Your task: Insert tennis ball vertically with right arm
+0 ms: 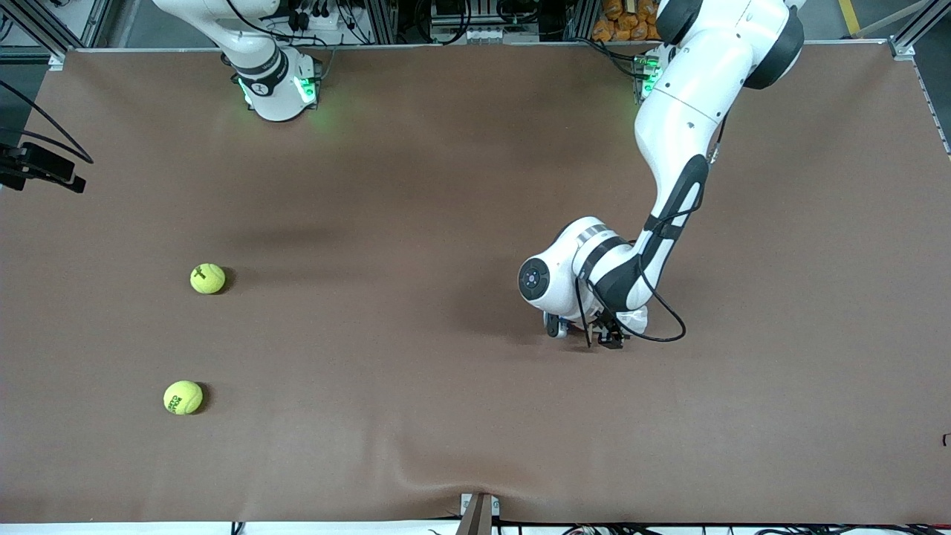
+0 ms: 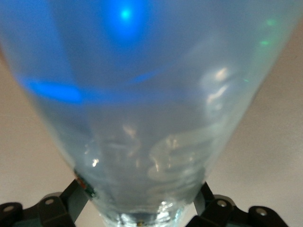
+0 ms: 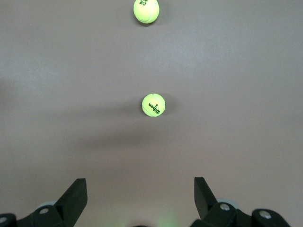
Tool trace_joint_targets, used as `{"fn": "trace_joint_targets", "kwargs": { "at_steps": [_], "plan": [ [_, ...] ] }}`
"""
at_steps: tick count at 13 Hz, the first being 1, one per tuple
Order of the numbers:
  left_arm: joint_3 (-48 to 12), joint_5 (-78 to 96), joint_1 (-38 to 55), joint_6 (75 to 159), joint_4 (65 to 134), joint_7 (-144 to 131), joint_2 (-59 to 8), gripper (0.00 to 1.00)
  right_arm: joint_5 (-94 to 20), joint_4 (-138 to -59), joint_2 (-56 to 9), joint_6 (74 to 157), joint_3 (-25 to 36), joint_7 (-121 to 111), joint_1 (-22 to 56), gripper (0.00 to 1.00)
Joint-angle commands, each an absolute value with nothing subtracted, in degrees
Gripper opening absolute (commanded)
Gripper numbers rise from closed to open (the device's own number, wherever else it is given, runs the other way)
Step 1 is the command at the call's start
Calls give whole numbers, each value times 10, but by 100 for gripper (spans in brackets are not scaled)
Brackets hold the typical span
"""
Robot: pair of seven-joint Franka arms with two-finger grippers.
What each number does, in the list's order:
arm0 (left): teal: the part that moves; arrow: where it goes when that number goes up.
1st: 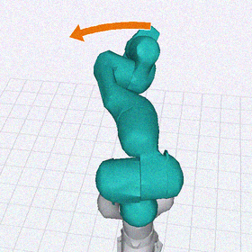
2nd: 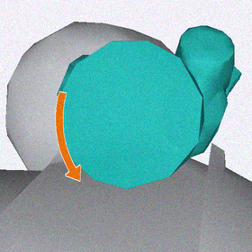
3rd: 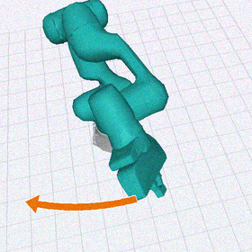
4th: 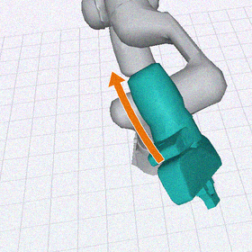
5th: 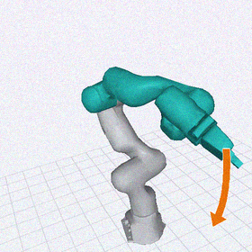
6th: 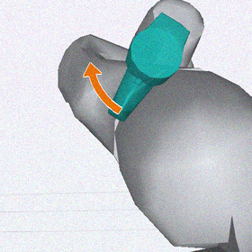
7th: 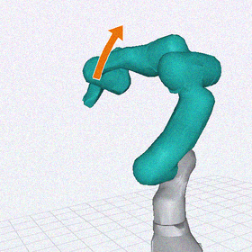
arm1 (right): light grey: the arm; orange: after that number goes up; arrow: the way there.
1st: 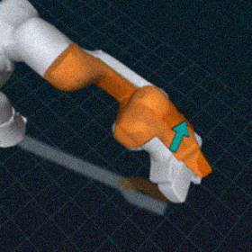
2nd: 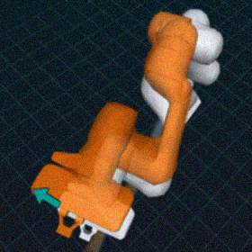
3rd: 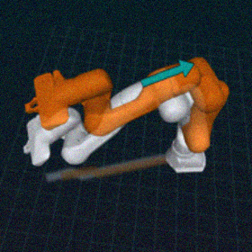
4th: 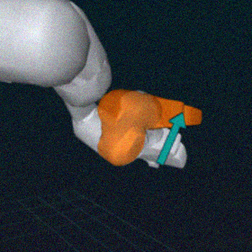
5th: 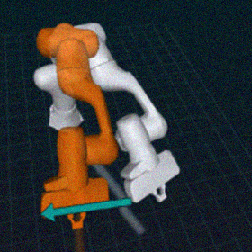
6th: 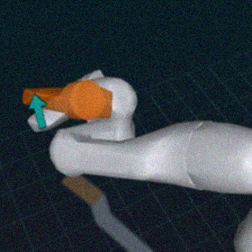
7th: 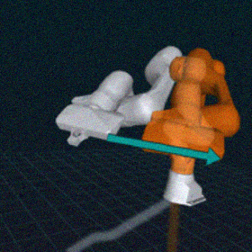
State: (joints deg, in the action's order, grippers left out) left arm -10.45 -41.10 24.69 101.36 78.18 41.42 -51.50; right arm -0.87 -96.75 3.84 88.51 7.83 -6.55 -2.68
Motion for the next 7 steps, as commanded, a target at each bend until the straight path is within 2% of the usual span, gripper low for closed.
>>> {"fn": "trace_joint_targets", "kwargs": {
  "at_steps": [1,7],
  "plan": [
    [-101,-425,252,1017,778,409,-519,94,-12,-973,43,891,76,-75,-28,100],
    [-101,-433,251,1018,778,409,-519,83,-12,-980,43,900,74,-74,-26,100]
  ]
}}
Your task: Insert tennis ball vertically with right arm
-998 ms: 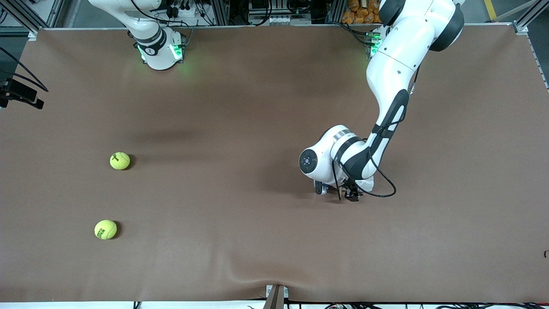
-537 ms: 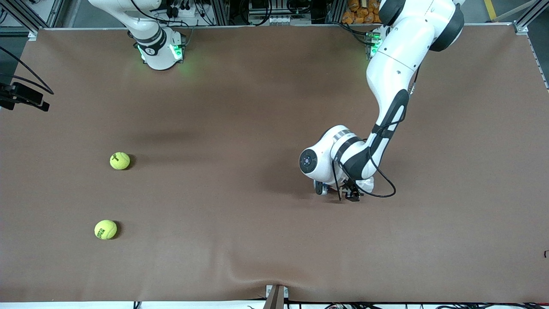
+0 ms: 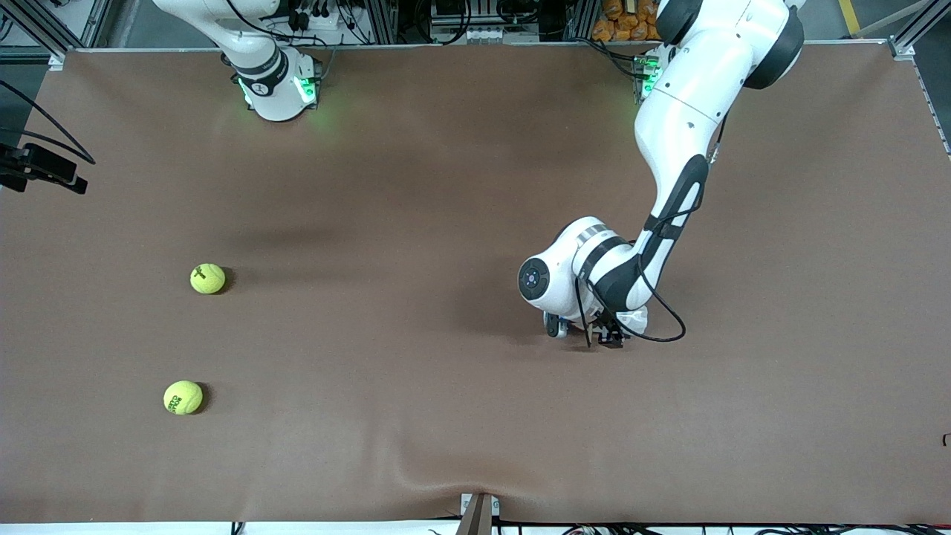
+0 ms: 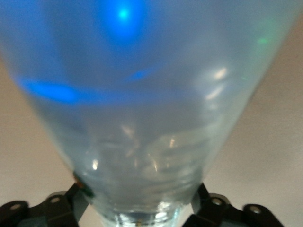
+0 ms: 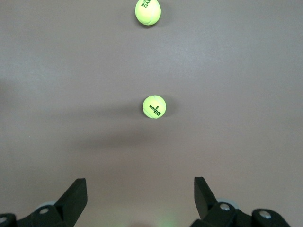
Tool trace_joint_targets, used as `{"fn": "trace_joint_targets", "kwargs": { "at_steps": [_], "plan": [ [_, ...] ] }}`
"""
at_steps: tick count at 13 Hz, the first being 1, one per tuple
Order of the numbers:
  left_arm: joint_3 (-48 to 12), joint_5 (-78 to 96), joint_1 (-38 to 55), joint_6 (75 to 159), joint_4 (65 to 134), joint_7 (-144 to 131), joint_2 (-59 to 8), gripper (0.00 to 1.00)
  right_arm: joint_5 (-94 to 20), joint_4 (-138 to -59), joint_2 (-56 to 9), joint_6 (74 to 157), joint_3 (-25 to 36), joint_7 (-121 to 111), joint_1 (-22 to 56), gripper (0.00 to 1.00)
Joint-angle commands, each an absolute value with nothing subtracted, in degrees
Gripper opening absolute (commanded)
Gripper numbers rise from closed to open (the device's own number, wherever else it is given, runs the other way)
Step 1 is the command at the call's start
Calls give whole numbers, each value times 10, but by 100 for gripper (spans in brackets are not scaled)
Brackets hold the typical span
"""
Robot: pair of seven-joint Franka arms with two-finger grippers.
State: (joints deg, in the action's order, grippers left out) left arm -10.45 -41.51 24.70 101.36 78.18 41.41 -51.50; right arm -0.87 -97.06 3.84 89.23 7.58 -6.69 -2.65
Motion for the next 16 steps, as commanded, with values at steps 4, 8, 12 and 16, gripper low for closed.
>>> {"fn": "trace_joint_targets", "kwargs": {
  "at_steps": [4,8,12,16],
  "plan": [
    [-101,-432,251,1018,777,409,-519,80,-12,-991,45,907,74,-75,-25,100],
    [-102,-427,249,1018,774,410,-516,79,-12,-994,45,908,74,-75,-25,100],
    [-102,-429,247,1018,774,410,-517,77,-12,-995,45,908,74,-75,-25,100],
    [-102,-428,247,1018,773,411,-512,75,-12,-995,44,908,74,-75,-25,100]
  ]
}}
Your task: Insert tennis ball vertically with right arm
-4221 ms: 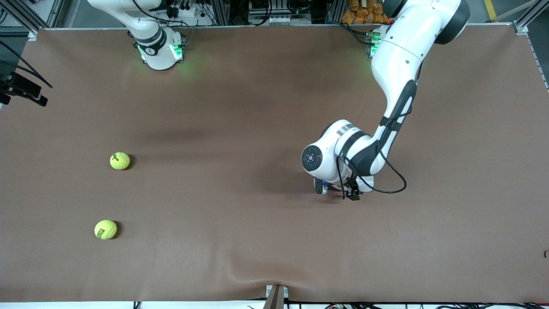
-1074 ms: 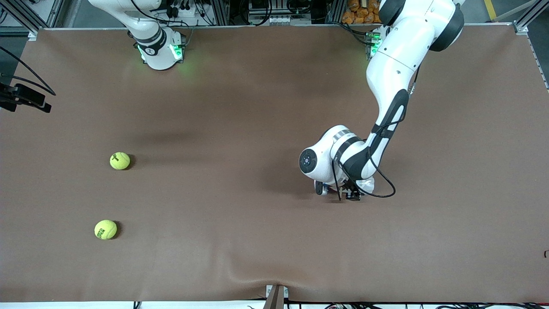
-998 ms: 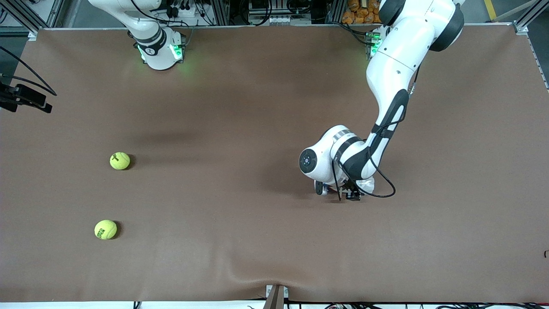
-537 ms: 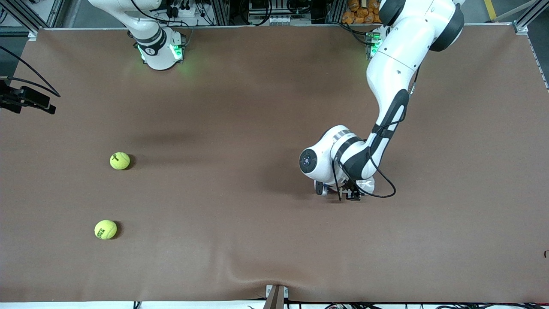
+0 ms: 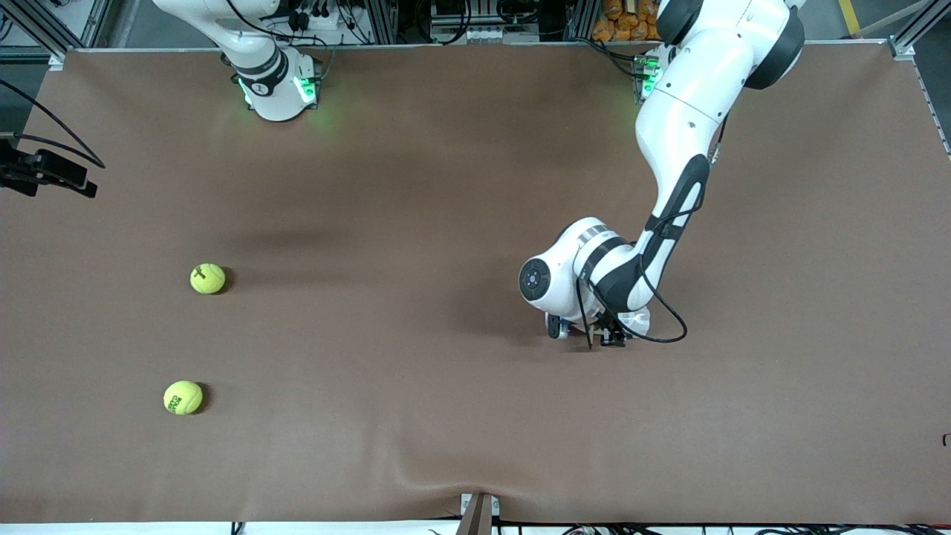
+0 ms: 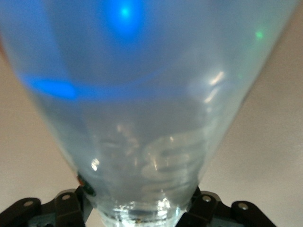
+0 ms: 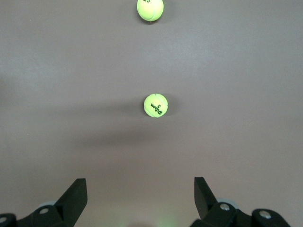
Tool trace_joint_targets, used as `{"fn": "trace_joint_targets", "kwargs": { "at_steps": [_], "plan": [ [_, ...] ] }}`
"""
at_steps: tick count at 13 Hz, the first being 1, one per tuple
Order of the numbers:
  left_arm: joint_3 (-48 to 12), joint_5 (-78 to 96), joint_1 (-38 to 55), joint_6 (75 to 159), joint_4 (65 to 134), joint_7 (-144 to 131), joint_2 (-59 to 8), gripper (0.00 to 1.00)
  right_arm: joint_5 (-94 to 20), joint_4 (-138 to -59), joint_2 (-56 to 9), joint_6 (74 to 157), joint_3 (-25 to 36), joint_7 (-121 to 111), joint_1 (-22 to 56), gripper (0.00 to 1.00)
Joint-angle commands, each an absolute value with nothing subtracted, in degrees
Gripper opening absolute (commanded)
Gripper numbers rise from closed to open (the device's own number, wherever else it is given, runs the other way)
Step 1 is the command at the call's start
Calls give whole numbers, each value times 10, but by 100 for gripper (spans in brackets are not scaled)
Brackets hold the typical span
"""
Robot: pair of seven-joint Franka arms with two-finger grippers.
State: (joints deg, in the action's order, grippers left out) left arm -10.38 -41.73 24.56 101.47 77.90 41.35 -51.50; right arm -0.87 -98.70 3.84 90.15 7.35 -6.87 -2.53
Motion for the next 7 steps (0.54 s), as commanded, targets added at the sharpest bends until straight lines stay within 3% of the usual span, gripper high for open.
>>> {"fn": "trace_joint_targets", "kwargs": {
  "at_steps": [1,7],
  "plan": [
    [-102,-425,247,1018,773,412,-508,75,-12,-995,44,908,74,-75,-25,100],
    [-112,-372,239,1018,762,418,-493,75,-12,-998,43,908,74,-75,-25,100]
  ]
}}
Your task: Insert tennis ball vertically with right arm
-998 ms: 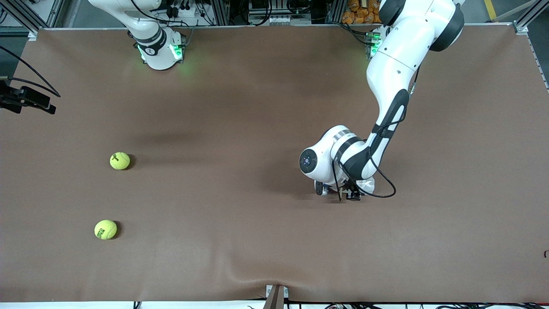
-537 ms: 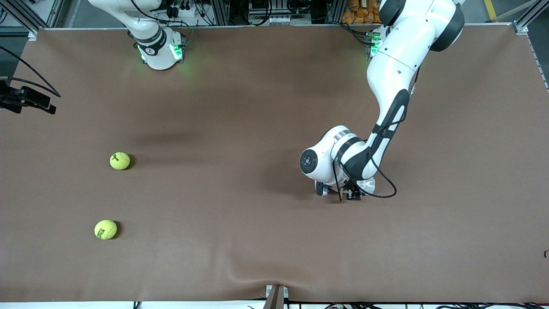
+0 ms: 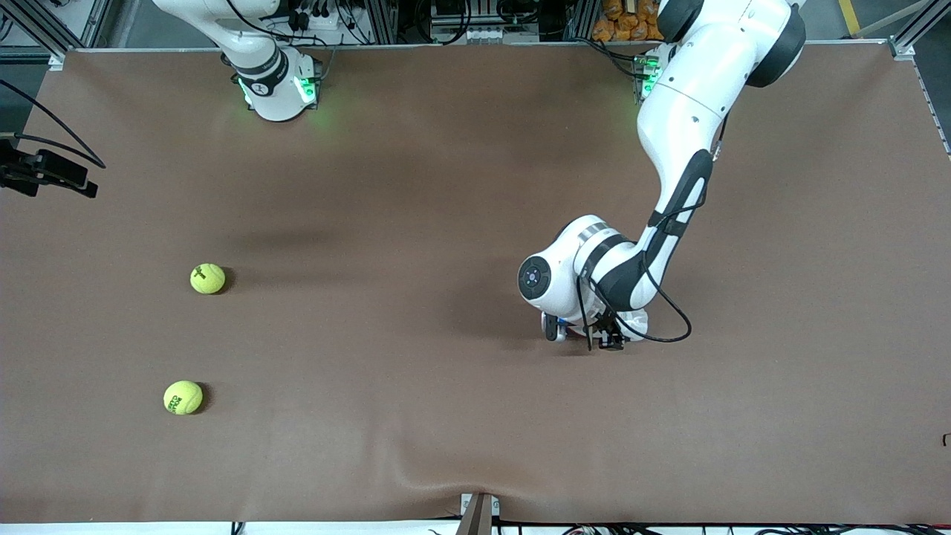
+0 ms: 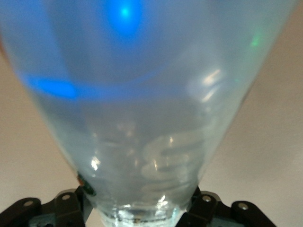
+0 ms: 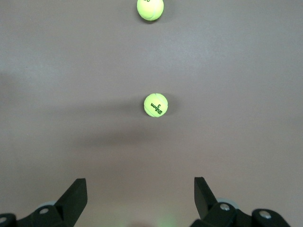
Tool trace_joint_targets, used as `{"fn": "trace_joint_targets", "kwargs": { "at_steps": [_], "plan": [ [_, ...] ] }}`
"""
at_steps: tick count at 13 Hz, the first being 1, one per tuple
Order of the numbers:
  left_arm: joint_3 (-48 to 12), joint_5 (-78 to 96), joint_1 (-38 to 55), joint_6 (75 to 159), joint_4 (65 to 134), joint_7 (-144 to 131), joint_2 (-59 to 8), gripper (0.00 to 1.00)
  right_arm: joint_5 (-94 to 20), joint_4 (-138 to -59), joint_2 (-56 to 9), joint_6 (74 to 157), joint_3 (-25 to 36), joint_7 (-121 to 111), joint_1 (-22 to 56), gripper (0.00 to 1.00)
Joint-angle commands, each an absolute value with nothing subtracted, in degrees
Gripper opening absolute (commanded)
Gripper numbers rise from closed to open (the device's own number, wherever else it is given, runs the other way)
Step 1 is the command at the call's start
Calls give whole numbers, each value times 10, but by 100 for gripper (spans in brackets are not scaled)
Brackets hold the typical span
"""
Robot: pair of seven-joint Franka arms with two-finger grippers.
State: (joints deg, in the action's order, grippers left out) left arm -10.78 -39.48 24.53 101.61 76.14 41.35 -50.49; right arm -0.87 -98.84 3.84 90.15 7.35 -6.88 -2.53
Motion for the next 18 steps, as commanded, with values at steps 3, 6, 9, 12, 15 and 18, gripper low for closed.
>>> {"fn": "trace_joint_targets", "kwargs": {
  "at_steps": [3,6,9,12,15,18],
  "plan": [
    [-117,-320,237,1022,742,419,-483,74,-12,-1019,41,929,74,-75,-27,100],
    [-117,-258,237,1090,736,417,-477,74,-12,-1032,41,938,75,-75,-27,100],
    [-114,-176,237,1206,737,411,-482,74,-11,-1069,43,968,74,-75,-27,100],
    [-113,-89,238,1306,739,411,-489,74,-11,-1130,30,1065,75,-76,-26,100],
    [-113,4,247,1411,739,414,-497,74,-11,-1175,-2,1138,74,-75,-24,100],
    [-142,73,250,1507,740,417,-508,74,-11,-1207,-41,1191,74,-75,-24,100]
  ]
}}
